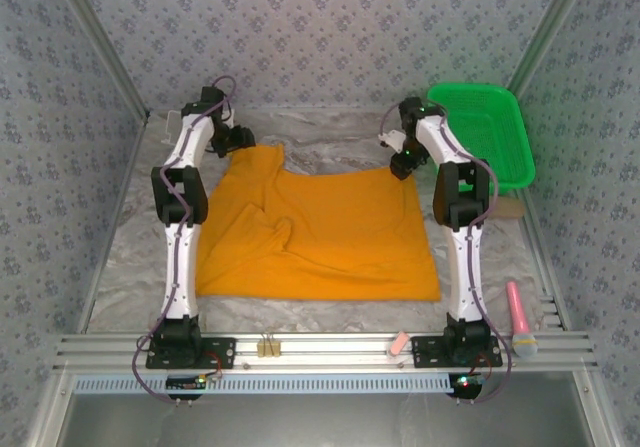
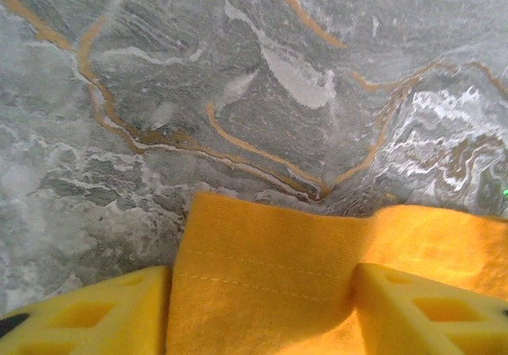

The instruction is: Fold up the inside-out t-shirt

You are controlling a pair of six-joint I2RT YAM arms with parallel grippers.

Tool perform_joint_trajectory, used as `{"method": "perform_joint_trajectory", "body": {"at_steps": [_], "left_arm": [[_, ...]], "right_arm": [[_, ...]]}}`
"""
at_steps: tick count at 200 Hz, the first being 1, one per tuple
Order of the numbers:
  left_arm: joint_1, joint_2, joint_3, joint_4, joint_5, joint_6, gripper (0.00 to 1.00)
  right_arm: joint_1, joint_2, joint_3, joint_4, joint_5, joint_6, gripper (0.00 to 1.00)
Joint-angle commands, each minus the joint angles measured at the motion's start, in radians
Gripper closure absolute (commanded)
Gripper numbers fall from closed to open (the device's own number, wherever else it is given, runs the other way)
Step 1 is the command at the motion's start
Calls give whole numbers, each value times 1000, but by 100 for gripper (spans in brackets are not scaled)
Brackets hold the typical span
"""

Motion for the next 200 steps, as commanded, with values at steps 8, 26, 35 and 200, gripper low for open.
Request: {"method": "perform_joint_trajectory", "body": {"at_steps": [8, 26, 35, 200], "left_arm": [[4, 59, 30, -43, 25, -6, 59], [5, 73, 76, -57, -11, 29, 100], [4, 65, 96, -67, -25, 52, 100], [-8, -624, -614, 365, 162, 639, 100]], "right_arm": [[-20, 59, 36, -100, -58, -41, 67], [-23, 44, 17, -59, -56, -52, 81], [-18, 22, -5, -17, -59, -55, 84], [22, -558, -742, 690, -149, -278, 89]]}}
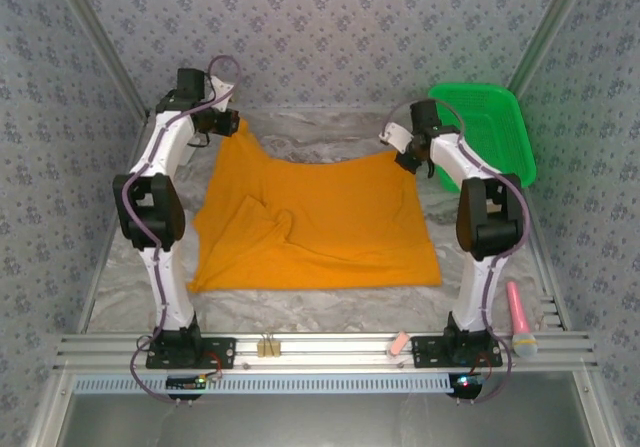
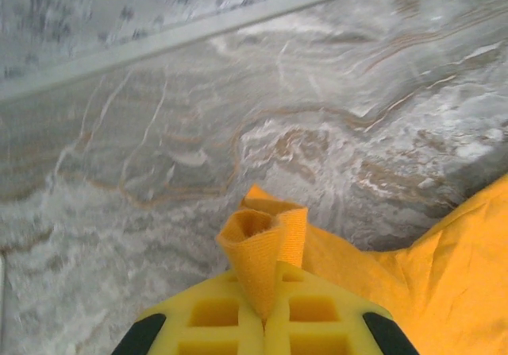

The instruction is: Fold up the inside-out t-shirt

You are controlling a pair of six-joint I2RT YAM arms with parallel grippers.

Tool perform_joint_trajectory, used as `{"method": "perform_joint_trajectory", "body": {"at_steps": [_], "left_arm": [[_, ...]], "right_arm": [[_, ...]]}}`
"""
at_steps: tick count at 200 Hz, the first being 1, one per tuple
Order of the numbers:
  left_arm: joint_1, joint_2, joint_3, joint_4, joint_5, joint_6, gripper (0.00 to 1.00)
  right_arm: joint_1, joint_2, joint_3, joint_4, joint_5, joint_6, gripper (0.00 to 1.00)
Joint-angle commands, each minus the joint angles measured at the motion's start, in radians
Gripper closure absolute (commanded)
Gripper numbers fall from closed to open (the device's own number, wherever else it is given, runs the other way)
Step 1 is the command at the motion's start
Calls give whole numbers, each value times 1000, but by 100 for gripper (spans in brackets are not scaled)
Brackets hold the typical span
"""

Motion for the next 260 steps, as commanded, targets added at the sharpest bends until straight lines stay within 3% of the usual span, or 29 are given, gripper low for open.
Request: {"method": "perform_joint_trajectory", "body": {"at_steps": [1, 65, 104, 126, 136, 144, 157, 164, 167, 190, 206, 226, 260], "left_arm": [[-5, -56, -48, 27, 77, 142, 100], [12, -297, -314, 62, 63, 191, 100], [6, -647, -664, 151, 63, 76, 99], [-15, -801, -815, 80, 22, -28, 98], [-29, -875, -897, 55, 64, -68, 83], [-47, -946, -969, 60, 60, -128, 55], [-54, -1043, -1043, 41, 52, -239, 46], [-54, -1091, -1070, 31, 18, -291, 9], [-53, -1111, -1077, 25, 3, -319, 3], [-42, -1222, -1074, -16, -23, -406, 0], [-39, -1217, -1052, -50, -67, -491, 0], [1, -1084, -1003, -108, -65, -598, 0], [34, -811, -916, -152, 17, -683, 3]], "right_arm": [[6, -72, -90, 125, -63, -85, 89], [0, -195, -270, 236, -71, -117, 85], [21, -356, -414, 136, 4, -94, 82], [55, -420, -508, 105, 104, -118, 78], [71, -447, -560, 126, 173, -110, 76], [83, -460, -571, 106, 234, -80, 67], [104, -486, -567, 66, 285, -6, 55], [120, -510, -572, 53, 269, -2, 51], [130, -523, -574, 54, 259, -2, 51], [149, -596, -550, 110, 155, 47, 46], [163, -594, -514, 140, -25, 58, 46], [202, -535, -500, 175, -215, -8, 45], [251, -353, -401, 124, -269, -72, 45]]}}
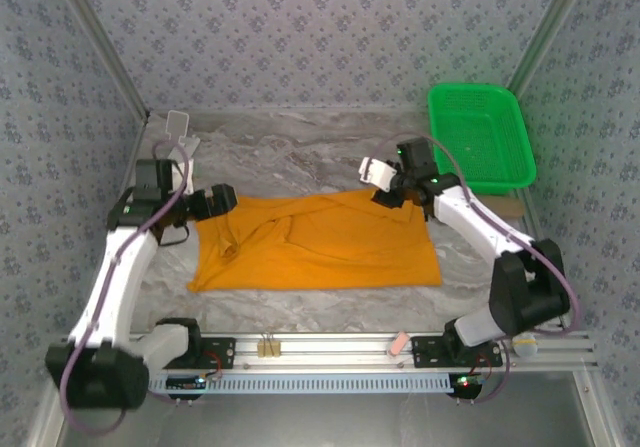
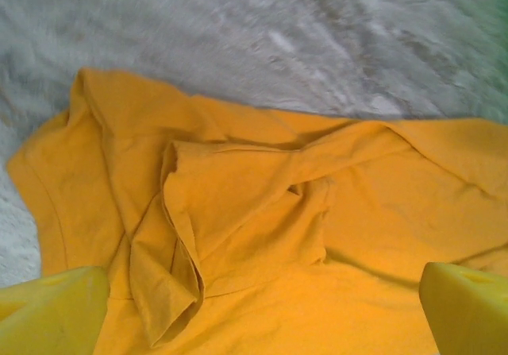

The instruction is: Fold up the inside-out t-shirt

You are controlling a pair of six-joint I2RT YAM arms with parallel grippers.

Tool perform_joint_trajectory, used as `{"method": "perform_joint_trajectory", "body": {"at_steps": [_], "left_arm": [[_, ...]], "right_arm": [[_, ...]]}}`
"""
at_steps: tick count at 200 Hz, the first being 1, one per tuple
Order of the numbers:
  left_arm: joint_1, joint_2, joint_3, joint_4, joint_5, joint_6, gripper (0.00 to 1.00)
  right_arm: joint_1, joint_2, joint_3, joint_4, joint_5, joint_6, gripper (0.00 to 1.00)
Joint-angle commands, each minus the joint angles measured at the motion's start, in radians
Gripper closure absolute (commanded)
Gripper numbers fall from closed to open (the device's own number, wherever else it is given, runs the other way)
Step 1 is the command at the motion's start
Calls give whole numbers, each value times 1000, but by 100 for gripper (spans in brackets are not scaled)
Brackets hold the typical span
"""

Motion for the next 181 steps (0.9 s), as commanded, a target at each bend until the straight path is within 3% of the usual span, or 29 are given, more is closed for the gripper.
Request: {"method": "perform_joint_trajectory", "body": {"at_steps": [1, 24, 42, 55, 90, 134, 181], "left_arm": [[13, 158, 28, -67, 40, -116, 3], [43, 234, 50, -56, -47, -153, 7], [81, 327, 107, -66, -132, -176, 33], [94, 396, 158, -74, -132, -166, 41], [94, 515, 201, -31, -81, -178, 39], [94, 686, 307, -65, -82, -233, 43], [96, 785, 331, -76, -136, -219, 47]], "right_arm": [[27, 127, 70, -39, -143, -45, 45], [102, 249, 104, 44, -232, -120, 45], [165, 339, 205, 71, -238, -179, 45], [214, 394, 269, 78, -261, -208, 44], [318, 527, 442, 98, -403, -252, 43], [424, 738, 728, 34, -412, -202, 40], [478, 898, 915, -15, -457, -138, 40]]}}
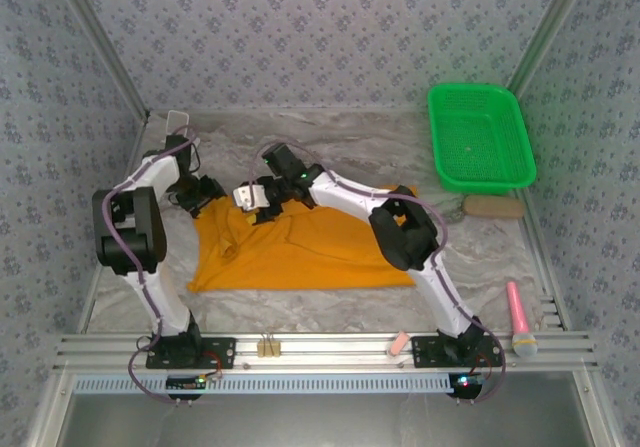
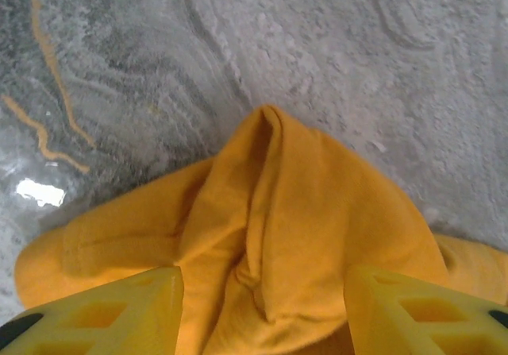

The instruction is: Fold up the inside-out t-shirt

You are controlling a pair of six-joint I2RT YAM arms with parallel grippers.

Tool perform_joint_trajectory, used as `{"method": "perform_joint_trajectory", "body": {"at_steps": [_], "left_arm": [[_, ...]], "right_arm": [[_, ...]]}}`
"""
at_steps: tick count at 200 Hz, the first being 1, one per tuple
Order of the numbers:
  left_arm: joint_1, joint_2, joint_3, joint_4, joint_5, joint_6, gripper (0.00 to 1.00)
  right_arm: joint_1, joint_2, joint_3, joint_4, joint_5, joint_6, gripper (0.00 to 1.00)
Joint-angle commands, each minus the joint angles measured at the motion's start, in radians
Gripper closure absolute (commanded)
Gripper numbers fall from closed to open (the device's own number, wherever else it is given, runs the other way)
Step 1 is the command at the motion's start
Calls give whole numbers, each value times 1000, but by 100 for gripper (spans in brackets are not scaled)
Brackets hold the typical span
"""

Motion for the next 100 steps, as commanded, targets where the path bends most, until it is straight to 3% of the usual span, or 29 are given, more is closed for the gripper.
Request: {"method": "perform_joint_trajectory", "body": {"at_steps": [1, 22, 41, 52, 60, 88, 100], "left_arm": [[1, 35, 24, -41, -39, -8, 47], [11, 58, 24, -56, -68, -9, 49], [22, 65, 14, -55, -86, -6, 50], [34, 75, 16, -60, -83, -10, 51], [39, 79, 15, -64, -78, -12, 52], [51, 66, -2, -56, -91, -12, 54], [55, 67, 0, -59, -88, -12, 54]], "right_arm": [[20, 76, 93, -76, -45, 40, 40], [28, 115, 121, -55, -18, 84, 48], [26, 126, 129, -60, 9, 82, 67], [26, 127, 130, -66, 40, 72, 71], [28, 128, 131, -66, 70, 70, 80], [23, 108, 122, -41, 60, 98, 85], [22, 102, 116, -25, 51, 103, 78]]}}
